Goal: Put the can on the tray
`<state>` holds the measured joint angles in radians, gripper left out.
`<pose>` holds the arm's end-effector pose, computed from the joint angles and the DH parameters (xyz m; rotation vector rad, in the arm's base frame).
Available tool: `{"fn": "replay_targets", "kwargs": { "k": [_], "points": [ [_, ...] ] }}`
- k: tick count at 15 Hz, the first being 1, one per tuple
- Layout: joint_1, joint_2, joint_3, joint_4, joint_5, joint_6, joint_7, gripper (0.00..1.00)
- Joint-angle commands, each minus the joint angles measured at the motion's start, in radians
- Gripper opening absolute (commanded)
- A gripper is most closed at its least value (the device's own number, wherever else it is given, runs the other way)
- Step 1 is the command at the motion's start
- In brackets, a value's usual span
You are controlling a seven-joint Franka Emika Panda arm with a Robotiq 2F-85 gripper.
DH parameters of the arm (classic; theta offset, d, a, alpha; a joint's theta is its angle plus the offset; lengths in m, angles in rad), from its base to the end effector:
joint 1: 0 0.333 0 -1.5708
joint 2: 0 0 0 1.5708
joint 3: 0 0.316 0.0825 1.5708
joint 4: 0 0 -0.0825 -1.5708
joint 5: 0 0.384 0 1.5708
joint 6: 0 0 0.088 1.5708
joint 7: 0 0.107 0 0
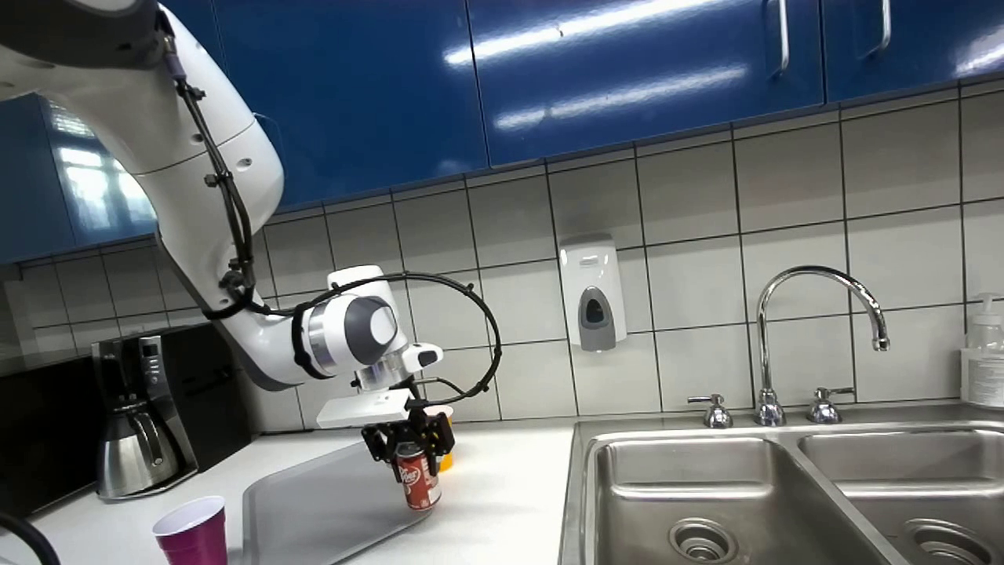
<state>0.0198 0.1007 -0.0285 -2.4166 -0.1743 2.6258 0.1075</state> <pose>0.5040 -0.0003 0.2787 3.0450 0.0475 0.1718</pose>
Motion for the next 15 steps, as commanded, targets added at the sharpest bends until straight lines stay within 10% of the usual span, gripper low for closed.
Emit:
{"fn": "replay_targets", "kwargs": {
  "k": [1, 15],
  "points": [
    [0.015, -0.017, 0.032, 0.037, 0.043, -0.025, -0.031, 0.42],
    [0.107, 0.117, 0.104, 0.199, 0.02, -0.061, -0.027, 0.42]
  ]
}}
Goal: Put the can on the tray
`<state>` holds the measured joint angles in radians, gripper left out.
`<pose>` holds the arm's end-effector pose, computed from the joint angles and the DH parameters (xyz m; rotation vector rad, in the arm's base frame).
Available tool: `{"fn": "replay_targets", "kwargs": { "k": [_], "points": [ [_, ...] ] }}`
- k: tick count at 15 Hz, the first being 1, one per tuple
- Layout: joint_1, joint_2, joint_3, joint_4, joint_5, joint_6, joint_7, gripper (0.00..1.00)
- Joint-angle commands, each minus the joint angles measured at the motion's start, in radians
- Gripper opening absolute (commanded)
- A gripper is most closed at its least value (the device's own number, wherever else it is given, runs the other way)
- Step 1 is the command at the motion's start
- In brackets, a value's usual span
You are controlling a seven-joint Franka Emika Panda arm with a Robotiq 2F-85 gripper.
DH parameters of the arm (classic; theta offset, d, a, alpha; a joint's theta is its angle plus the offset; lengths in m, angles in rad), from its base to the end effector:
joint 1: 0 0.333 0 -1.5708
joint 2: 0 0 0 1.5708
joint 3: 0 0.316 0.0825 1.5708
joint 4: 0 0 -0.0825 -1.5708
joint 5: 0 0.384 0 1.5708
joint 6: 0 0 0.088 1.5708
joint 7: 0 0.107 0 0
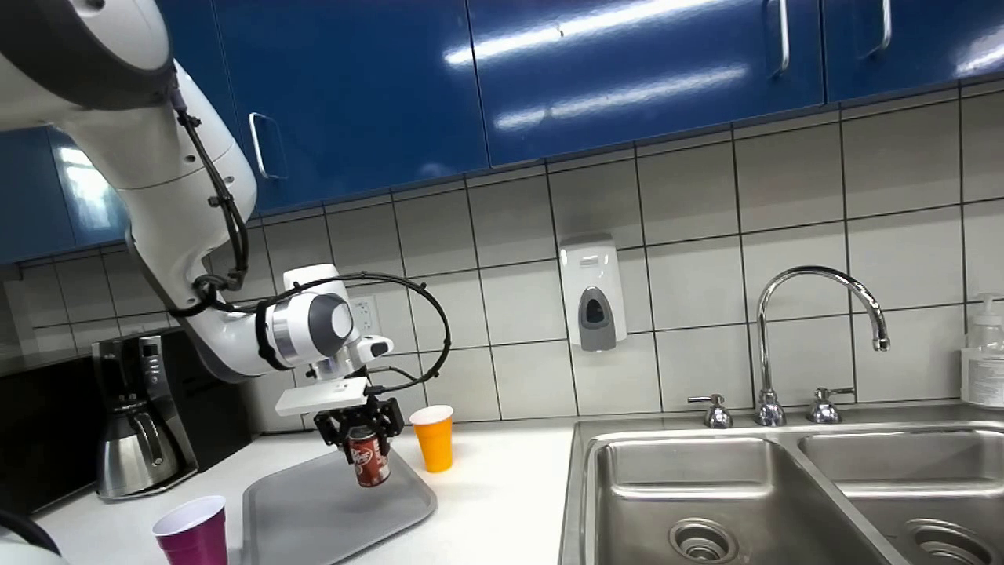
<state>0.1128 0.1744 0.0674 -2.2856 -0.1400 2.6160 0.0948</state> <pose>0.5361 0.1008 0.2918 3.0701 0.3066 0.2544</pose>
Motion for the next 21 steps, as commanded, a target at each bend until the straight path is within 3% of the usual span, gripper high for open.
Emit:
{"fn": "replay_targets", "kwargs": {
  "k": [1, 15, 16, 18, 21],
  "points": [
    [0.022, 0.059, 0.007, 0.081, -0.022, -0.056, -0.011, 0.42],
    [0.071, 0.213, -0.008, 0.2, -0.071, -0.131, -0.006, 0.42],
    [0.073, 0.218, -0.009, 0.206, -0.071, -0.136, -0.004, 0.92],
    [0.076, 0.225, -0.012, 0.217, -0.077, -0.137, -0.001, 0.98],
    [0.076, 0.225, -0.012, 0.231, -0.075, -0.141, 0.0, 1.0]
  ]
}}
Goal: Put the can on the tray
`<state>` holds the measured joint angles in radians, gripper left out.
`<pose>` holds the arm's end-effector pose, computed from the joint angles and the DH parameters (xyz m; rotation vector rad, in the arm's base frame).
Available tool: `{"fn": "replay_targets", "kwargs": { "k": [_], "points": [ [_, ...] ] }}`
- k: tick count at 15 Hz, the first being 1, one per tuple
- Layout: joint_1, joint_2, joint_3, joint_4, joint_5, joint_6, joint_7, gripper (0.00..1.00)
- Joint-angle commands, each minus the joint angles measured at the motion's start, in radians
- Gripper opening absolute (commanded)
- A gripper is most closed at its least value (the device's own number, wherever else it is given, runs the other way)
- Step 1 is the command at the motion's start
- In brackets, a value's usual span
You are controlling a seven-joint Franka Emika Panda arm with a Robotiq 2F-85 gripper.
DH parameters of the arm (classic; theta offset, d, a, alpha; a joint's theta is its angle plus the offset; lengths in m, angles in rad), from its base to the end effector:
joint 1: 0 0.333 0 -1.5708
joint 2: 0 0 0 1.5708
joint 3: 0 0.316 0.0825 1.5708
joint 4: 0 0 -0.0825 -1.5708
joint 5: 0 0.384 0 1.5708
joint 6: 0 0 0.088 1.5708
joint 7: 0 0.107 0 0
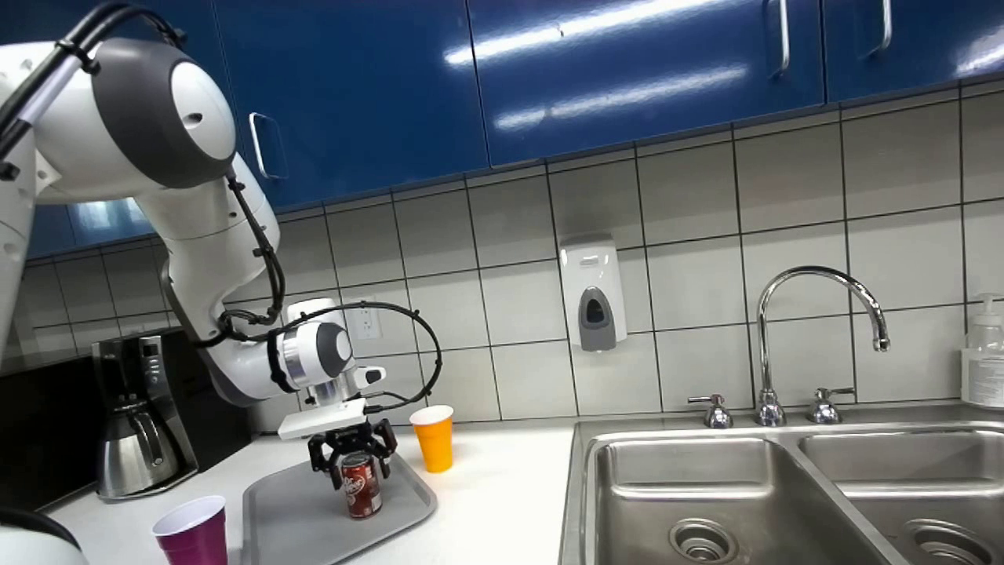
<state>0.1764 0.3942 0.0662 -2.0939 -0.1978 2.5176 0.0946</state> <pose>0.5701 0.1424 0.2344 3.0202 0.4586 0.0719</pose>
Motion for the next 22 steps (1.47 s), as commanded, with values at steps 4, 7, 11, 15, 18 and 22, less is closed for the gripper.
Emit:
{"fn": "replay_targets", "kwargs": {
  "k": [4, 7, 11, 15, 18, 22],
  "points": [
    [0.0, -0.029, -0.002, 0.031, 0.002, -0.026, -0.015, 1.0],
    [-0.01, -0.073, 0.008, 0.005, 0.018, -0.003, -0.03, 1.0],
    [-0.025, -0.161, 0.019, -0.052, 0.046, 0.028, -0.056, 1.0],
    [-0.044, -0.267, 0.035, -0.13, 0.134, -0.004, -0.124, 1.0],
    [-0.042, -0.345, 0.03, -0.204, 0.168, -0.004, -0.156, 1.0],
    [-0.032, -0.441, 0.026, -0.304, 0.154, -0.003, -0.161, 1.0]
  ]
}}
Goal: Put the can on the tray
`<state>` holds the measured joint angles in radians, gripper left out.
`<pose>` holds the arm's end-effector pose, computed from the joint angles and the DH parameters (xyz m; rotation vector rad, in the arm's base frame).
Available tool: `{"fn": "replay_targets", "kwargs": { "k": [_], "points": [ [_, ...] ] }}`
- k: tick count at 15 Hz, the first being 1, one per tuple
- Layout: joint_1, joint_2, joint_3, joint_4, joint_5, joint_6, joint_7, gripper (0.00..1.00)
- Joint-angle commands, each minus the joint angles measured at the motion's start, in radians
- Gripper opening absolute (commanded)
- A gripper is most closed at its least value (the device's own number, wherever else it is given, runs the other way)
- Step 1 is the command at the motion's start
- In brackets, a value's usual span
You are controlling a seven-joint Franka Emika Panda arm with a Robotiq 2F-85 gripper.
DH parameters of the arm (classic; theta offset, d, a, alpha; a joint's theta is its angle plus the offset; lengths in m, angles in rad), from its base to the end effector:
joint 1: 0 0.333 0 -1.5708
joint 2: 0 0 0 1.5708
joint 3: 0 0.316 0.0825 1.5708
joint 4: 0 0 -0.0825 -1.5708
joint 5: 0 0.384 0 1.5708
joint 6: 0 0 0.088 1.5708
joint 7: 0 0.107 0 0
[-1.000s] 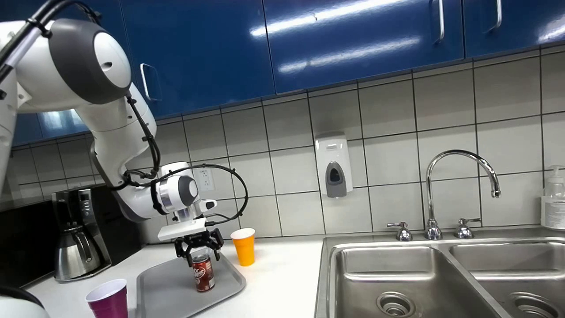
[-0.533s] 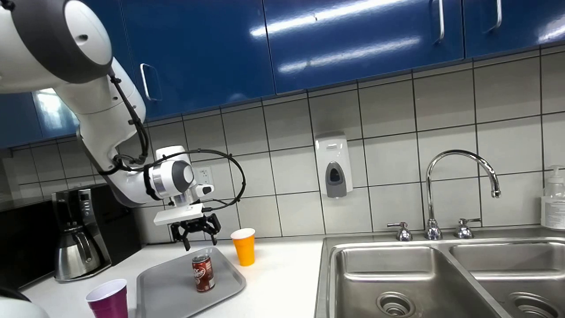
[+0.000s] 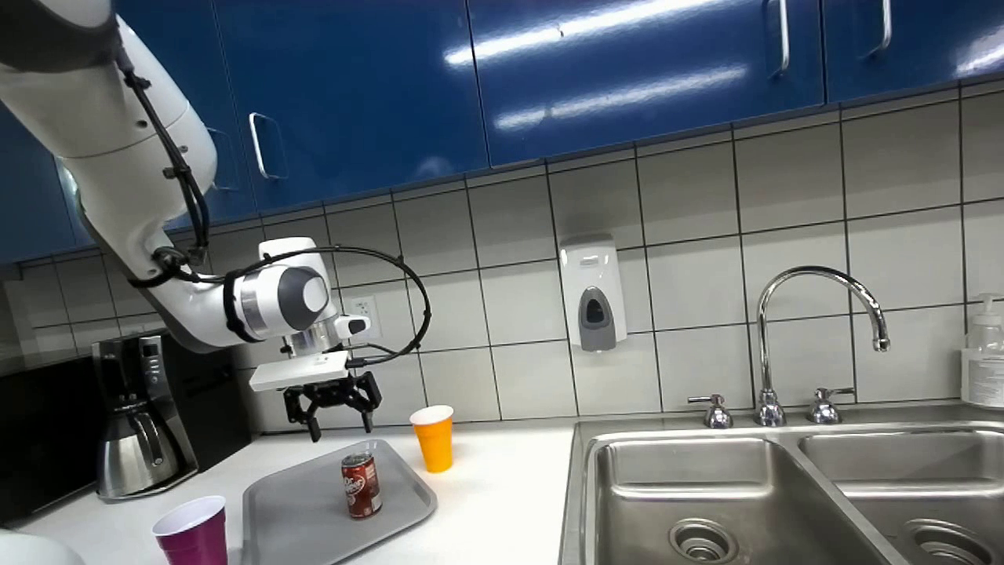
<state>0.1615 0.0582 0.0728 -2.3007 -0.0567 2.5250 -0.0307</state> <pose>0.5198 0.1246 0.3387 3.0783 0.4779 0.2634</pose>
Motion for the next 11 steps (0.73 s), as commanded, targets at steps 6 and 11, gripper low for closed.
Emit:
{"fn": "replay_targets", "kwargs": {
  "k": [6, 11],
  "points": [
    [0.0, -0.248, 0.039, -0.242, -0.004, -0.05, -0.048, 1.0],
    [0.004, -0.246, 0.055, -0.259, -0.006, -0.071, -0.035, 1.0]
  ]
}}
